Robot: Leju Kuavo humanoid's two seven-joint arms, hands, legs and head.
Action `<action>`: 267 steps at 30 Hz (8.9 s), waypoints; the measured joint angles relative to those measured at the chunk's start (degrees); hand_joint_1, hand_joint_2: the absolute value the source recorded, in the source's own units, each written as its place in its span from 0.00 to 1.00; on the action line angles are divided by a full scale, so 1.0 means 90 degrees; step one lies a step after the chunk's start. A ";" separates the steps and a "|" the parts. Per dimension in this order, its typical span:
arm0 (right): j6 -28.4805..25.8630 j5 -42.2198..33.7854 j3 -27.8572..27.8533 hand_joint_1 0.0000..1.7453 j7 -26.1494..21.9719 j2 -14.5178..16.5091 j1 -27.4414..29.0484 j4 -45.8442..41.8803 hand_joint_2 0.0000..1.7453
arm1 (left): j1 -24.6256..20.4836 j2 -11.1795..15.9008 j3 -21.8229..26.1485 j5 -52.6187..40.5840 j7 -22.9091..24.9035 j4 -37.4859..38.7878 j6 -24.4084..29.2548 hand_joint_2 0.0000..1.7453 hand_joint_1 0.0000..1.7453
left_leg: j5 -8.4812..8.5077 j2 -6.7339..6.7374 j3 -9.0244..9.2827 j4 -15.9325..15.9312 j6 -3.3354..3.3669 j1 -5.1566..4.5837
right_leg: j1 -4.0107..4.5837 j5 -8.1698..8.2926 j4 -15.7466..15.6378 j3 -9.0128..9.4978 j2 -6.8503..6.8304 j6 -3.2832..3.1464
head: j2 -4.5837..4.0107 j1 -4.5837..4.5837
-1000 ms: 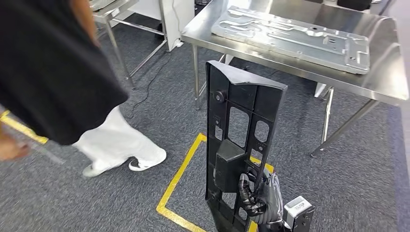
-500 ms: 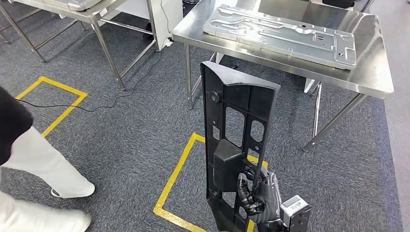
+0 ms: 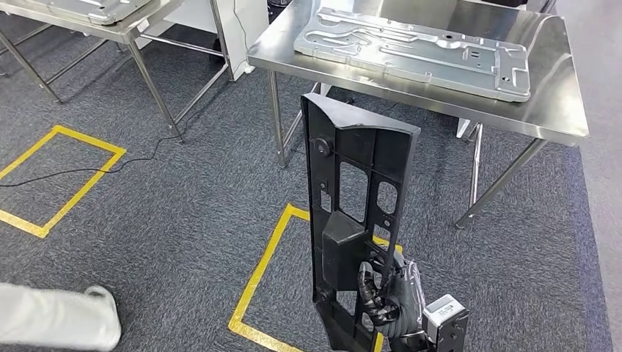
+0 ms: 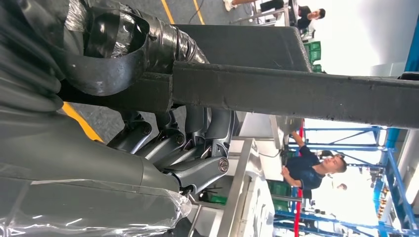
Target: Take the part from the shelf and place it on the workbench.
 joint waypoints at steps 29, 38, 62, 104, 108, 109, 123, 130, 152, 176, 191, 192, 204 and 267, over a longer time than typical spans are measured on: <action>-0.0030 0.0350 0.0049 1.00 0.0007 -0.0015 -0.0149 -0.0007 1.00 | -0.0011 0.0000 0.0081 -0.0026 0.0011 0.0083 -0.0089 1.00 0.00 | -0.0241 0.0017 -0.0253 0.0594 -0.0037 -0.0004 | 0.0003 0.0041 0.0025 -0.0066 -0.0014 -0.0078 | 0.0000 0.0000; -0.0086 0.0416 0.0049 1.00 0.0016 -0.0015 -0.0182 -0.0009 1.00 | -0.0035 -0.0001 0.0091 -0.0066 0.0027 0.0115 -0.0128 1.00 0.00 | 0.0023 0.0012 0.0166 -0.0319 0.0215 0.0013 | -0.0010 -0.0432 0.0751 -0.0363 0.0000 0.0233 | 0.0000 0.0005; -0.0094 0.0565 0.0053 1.00 0.0093 -0.0013 -0.0240 -0.0002 1.00 | -0.0045 0.0079 0.0151 -0.0075 0.0078 0.0189 -0.0146 1.00 0.00 | 0.0161 0.0023 -0.0077 -0.0108 0.0121 -0.0083 | 0.0053 -0.0298 -0.0080 0.0390 -0.0009 -0.0023 | 0.0000 0.0002; -0.0212 0.7879 -0.1599 1.00 0.2937 -0.1006 -0.1643 0.0585 1.00 | -0.0200 0.0424 0.0296 -0.0397 0.0136 0.0625 -0.0196 1.00 0.00 | -0.0034 -0.0042 0.0382 -0.0407 0.0270 -0.0020 | -0.0151 -0.0481 0.1310 -0.0845 -0.0046 0.0341 | 0.0000 0.0022; -0.0121 0.8106 -0.1561 1.00 0.3007 -0.1289 -0.1990 0.0959 1.00 | -0.0247 0.0468 0.0206 -0.0398 0.0166 0.0709 -0.0196 1.00 0.00 | -0.0249 -0.0053 0.0585 -0.0398 0.0115 -0.0011 | -0.0136 0.0401 0.0153 -0.0598 -0.0093 0.0280 | 0.0000 0.0029; -0.0108 0.8123 -0.1552 1.00 0.3013 -0.1340 -0.2046 0.1034 1.00 | -0.0266 0.0481 0.0195 -0.0398 0.0172 0.0726 -0.0196 1.00 0.00 | -0.0269 -0.0053 0.0609 -0.0389 0.0069 -0.0017 | -0.0112 0.0384 0.0136 -0.0603 -0.0100 0.0221 | 0.0000 0.0032; 0.0361 0.8293 -0.1150 1.00 0.2841 -0.1640 -0.3155 0.1841 1.00 | -0.0368 0.0649 -0.0008 -0.0398 0.0265 0.0885 -0.0183 1.00 0.00 | 0.0389 -0.0029 -0.0402 -0.0080 0.0232 -0.0147 | 0.0037 -0.0140 0.0015 0.0147 -0.0014 -0.0071 | 0.0000 0.0037; 0.0681 0.8405 -0.0551 1.00 0.2721 -0.1656 -0.3939 0.2264 1.00 | -0.0424 0.0703 -0.0201 -0.0398 0.0325 0.0959 -0.0180 1.00 0.00 | 0.0411 -0.0037 0.0037 -0.0496 0.0351 -0.0096 | -0.0019 -0.0360 0.0973 -0.0293 -0.0027 0.0172 | 0.0000 0.0036; 0.1055 0.8413 0.0576 1.00 0.2657 -0.1828 -0.5027 0.3572 1.00 | -0.0427 0.0800 -0.0454 -0.0294 0.0418 0.1139 -0.0172 1.00 0.00 | 0.0253 -0.0055 -0.0546 0.0288 0.0044 -0.0049 | -0.0071 0.0069 -0.0036 0.0055 -0.0033 -0.0028 | 0.0000 0.0032; 0.0953 0.8367 0.0447 1.00 0.2741 -0.2025 -0.5002 0.3788 1.00 | -0.0423 0.0837 -0.0492 -0.0111 0.0435 0.1195 -0.0196 1.00 0.00 | -0.0274 -0.0061 -0.0131 0.0726 -0.0008 -0.0100 | -0.0025 0.0374 -0.0121 -0.0197 -0.0034 -0.0154 | 0.0000 0.0030; 0.0943 0.8406 0.0316 1.00 0.2721 -0.2172 -0.5198 0.3854 1.00 | -0.0369 0.0860 -0.0505 -0.0057 0.0436 0.1200 -0.0206 1.00 0.00 | 0.0436 -0.0065 -0.0067 -0.0452 0.0269 -0.0058 | -0.0048 -0.0287 0.1029 -0.0291 -0.0033 0.0210 | 0.0000 0.0035; 0.0947 0.8406 0.0308 1.00 0.2719 -0.2197 -0.5217 0.3867 1.00 | -0.0369 0.0860 -0.0511 -0.0055 0.0436 0.1200 -0.0206 1.00 0.00 | 0.0377 -0.0069 -0.0008 -0.0454 0.0279 -0.0058 | -0.0049 -0.0462 0.1403 -0.0576 -0.0034 0.0234 | 0.0000 0.0035; 0.0908 0.8400 0.0199 1.00 0.2710 -0.2407 -0.5237 0.4065 1.00 | -0.0371 0.0864 -0.0573 0.0004 0.0443 0.1218 -0.0196 1.00 0.00 | -0.0314 -0.0093 0.0715 -0.0197 0.0011 -0.0073 | -0.0025 0.0555 0.0008 -0.0590 -0.0029 -0.0041 | 0.0000 0.0033; 0.0813 0.8440 -0.0097 0.00 0.2647 -0.2527 -0.4701 0.4221 0.00 | -0.0351 0.0842 -0.0587 0.0351 0.0316 0.1226 -0.0358 0.00 0.00 | 0.0289 -0.0051 -0.0819 0.0237 -0.0104 -0.0027 | -0.0106 0.0070 -0.0065 0.0076 -0.0077 -0.0057 | 0.0000 0.0027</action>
